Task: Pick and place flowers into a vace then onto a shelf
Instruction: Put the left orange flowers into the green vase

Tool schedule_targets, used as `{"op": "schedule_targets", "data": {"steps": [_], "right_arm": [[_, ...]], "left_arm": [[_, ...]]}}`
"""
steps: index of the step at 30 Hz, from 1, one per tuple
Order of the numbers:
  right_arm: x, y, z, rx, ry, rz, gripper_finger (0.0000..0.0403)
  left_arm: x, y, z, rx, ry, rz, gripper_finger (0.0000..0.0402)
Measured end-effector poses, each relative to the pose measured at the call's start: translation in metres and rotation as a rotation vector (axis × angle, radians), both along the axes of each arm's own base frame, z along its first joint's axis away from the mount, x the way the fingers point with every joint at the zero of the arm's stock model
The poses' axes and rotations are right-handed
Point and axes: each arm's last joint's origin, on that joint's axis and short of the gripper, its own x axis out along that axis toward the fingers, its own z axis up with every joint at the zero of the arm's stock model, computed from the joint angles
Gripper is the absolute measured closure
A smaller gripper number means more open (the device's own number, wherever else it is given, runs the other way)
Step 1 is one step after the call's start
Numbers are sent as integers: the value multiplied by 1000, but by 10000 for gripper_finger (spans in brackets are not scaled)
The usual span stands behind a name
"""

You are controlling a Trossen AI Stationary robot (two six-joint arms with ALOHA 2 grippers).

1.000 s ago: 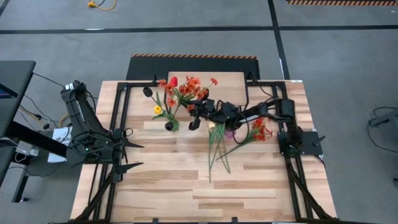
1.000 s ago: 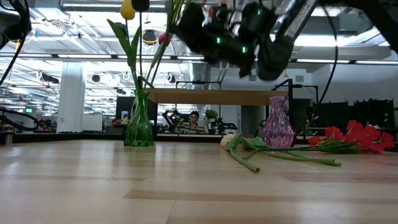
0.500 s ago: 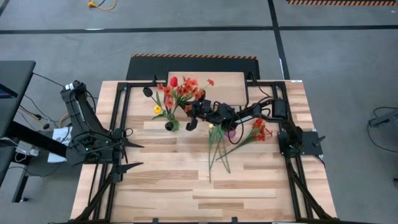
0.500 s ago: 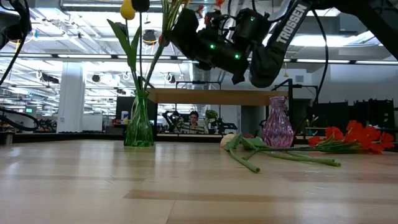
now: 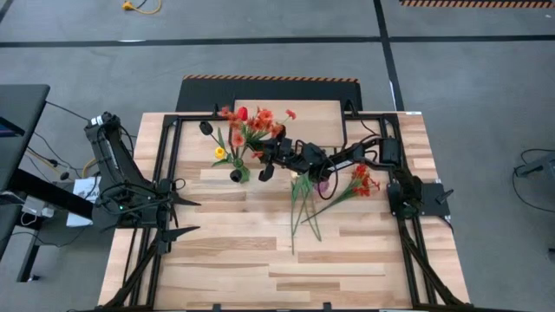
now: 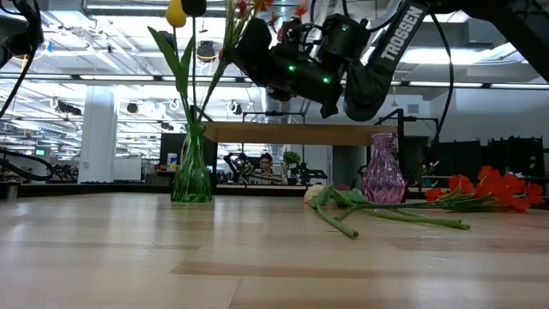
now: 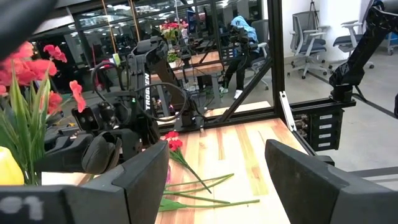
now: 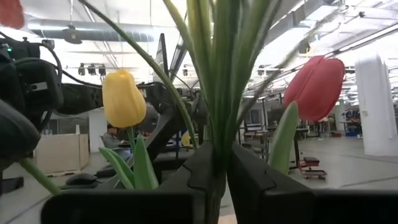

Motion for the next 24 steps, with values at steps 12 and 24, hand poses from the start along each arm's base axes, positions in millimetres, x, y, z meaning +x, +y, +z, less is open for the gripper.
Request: {"op": "schedule_targets", "data": {"steps": [12,24], "right_arm": [[12,3,-2,22,112,16,298],[27,7,0,15,235,75,225]], "left_arm": [[0,0,0,-5,0,0,145],[0,0,0,-5,0,0,145]]}}
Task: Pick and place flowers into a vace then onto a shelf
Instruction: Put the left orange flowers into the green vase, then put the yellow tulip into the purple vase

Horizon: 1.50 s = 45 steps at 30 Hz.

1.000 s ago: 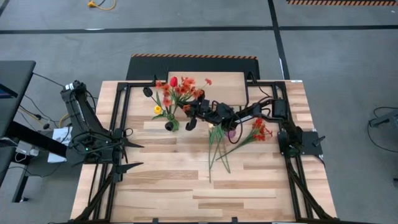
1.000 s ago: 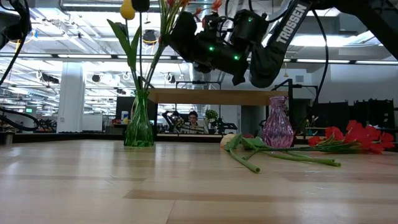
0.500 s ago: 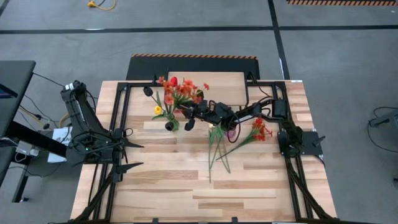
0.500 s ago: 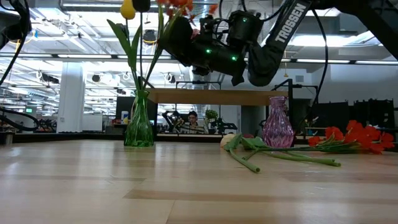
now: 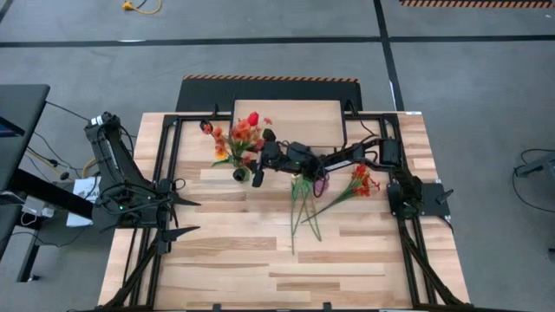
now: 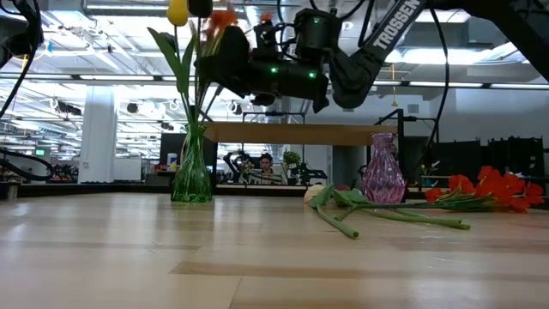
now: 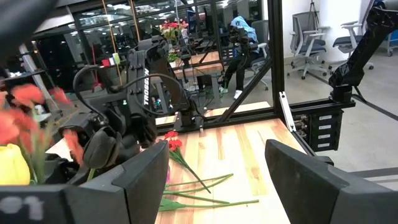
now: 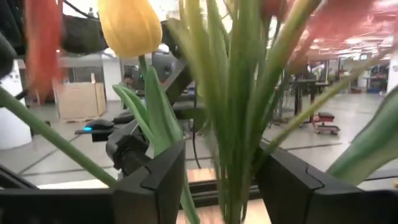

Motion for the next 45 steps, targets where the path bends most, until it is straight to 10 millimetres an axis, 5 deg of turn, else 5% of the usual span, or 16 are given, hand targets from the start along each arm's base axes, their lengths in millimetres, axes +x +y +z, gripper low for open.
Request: {"op": "schedule_targets", "data": {"steps": [27,45], "right_arm": [[-10,4,24,-58,322,-7,202],[-50,18,65,-18,623,29,220]], "left_arm": [[0,0,0,0,0,0,145],[0,0,0,0,0,0,145]]}}
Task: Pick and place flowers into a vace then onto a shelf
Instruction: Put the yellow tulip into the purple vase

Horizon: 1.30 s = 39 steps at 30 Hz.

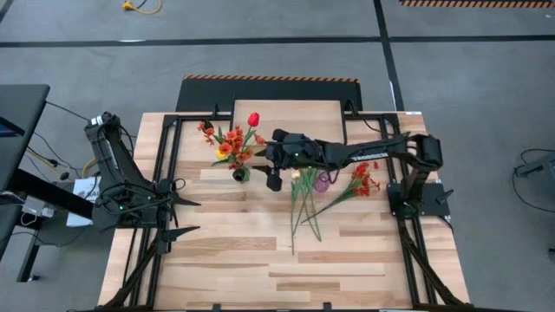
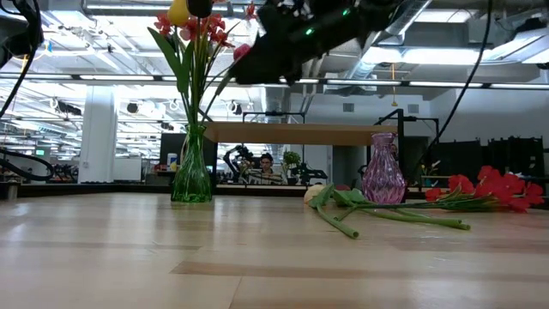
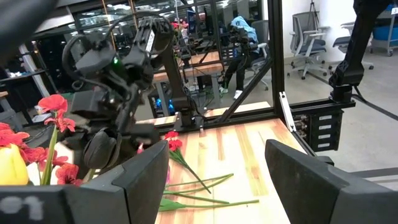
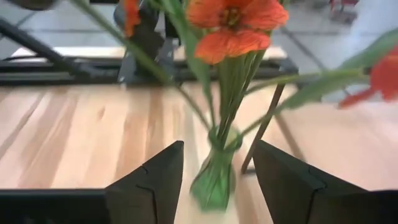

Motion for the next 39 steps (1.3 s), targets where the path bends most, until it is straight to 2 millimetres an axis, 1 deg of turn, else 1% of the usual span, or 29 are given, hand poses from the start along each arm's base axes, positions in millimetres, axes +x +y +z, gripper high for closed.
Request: {"op": "schedule_targets", "data": {"steps": [6,10,13,18,26,33,39], "right_arm": [[-28,17,20,95,135,-7,239],[-47,33,33,119,203,17,255],[-55,43,38,118,233,45,266],[-59,57,38,154,261,59,282],[-63,73,34,229,306,48,300],[-74,82,24,297,451,-13,311],[-87,97,16,297,571,-110,324]], "left_arm": [[0,0,0,16,0,0,145],[0,0,0,20,1,-1,145],[0,0,0,21,1,-3,145],[0,-2,0,20,3,-62,145],[-1,-7,0,16,12,-242,145],[-2,-11,-1,22,16,-376,145],[-2,-11,2,67,-14,-375,145]]}}
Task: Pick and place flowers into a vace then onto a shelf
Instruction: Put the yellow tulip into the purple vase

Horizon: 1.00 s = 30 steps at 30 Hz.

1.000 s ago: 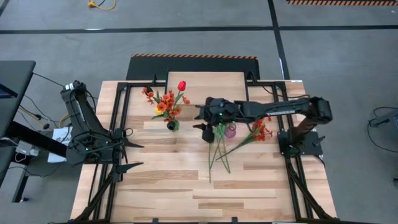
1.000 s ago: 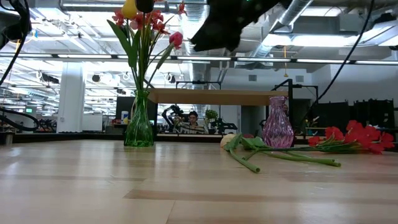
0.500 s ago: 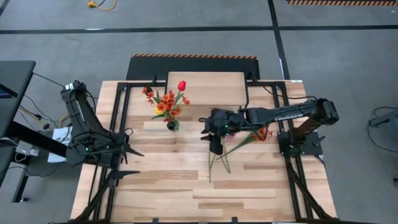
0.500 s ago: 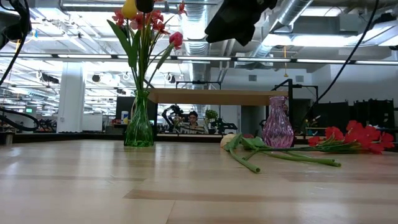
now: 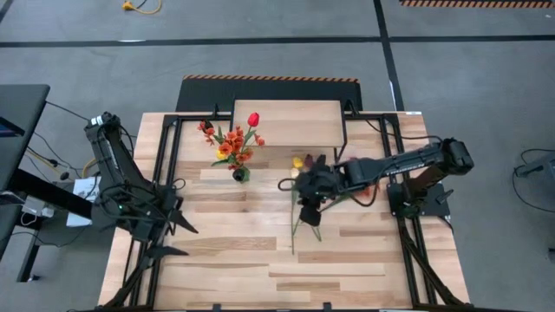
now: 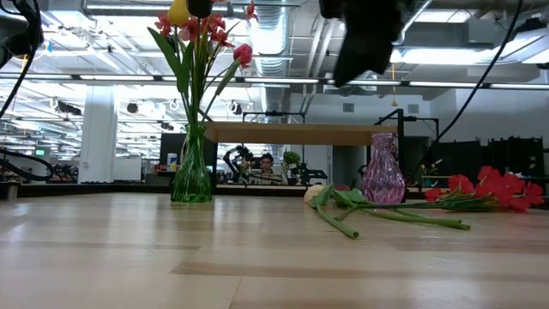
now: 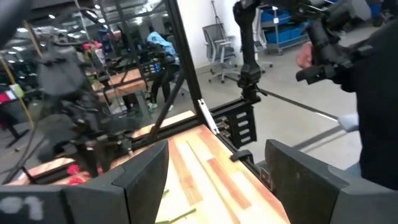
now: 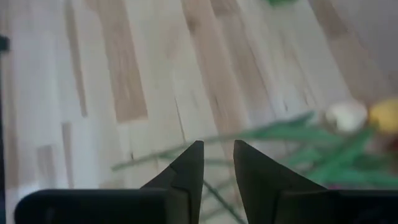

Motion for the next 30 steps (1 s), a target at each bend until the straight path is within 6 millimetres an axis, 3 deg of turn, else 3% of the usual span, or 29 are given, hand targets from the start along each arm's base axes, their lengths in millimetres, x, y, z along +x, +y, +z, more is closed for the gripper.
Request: {"op": "schedule_targets", "data": {"steps": [10,16,24,28,30], "right_arm": [[-27,38,-8,-52,132,-185,331],[-48,67,-16,-143,44,-420,331],[-71,102,-53,-173,-227,-570,331],[-71,98,-77,-174,-278,-594,331],[-61,94,-87,-145,-306,-625,331]], "left_arm": [[0,1,1,40,-22,38,145],[0,1,0,50,-18,39,145],[0,1,-2,92,-18,38,145],[0,1,-2,91,-18,38,145],[0,1,-2,84,-15,38,145]]}}
